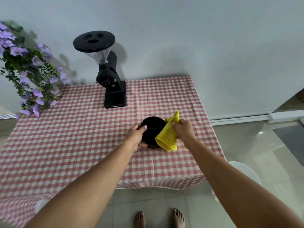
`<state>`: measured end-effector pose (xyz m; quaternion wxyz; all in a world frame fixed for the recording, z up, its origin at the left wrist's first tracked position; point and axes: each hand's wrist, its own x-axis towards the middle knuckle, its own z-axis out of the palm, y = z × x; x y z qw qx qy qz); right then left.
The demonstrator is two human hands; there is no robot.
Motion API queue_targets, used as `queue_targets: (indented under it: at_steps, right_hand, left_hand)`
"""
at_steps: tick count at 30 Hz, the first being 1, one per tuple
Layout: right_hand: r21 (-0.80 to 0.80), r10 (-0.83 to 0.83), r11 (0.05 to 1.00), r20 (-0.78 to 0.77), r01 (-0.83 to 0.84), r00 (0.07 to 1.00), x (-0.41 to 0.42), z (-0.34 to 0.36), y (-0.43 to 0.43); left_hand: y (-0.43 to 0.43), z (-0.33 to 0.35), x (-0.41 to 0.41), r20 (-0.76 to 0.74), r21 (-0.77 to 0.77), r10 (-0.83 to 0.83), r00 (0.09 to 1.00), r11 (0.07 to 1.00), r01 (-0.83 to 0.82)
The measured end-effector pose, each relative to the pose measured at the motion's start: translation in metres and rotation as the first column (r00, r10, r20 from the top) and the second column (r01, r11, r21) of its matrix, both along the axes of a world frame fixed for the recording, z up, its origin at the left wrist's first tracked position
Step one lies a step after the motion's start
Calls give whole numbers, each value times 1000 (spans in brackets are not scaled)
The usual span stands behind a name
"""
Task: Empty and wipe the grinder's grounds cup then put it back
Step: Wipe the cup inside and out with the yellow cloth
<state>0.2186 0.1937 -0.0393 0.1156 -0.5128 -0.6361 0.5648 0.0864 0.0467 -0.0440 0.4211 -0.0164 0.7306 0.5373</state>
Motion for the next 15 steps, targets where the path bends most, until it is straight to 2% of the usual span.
queue_targets:
  at_steps: [5,8,12,15]
  right_hand:
    - [-19,-8,1000,-89,6,996,7,14,6]
    - [-39,-9,999,-144,3,990,12,24,11]
    - [-84,-46,996,-236,27,971,21,38,21]
    - [-150,-123,986,-322,78,939,30,48,27]
  left_hand:
    - [1,0,-5,-56,-22,-1,998,1000,0]
    - [7,4,-8,-231,-95,-55,971,995,33]
    - [15,26,-8,-510,-142,-173,842,983,115]
    - [29,49,-4,-614,-112,-309,726,945,308]
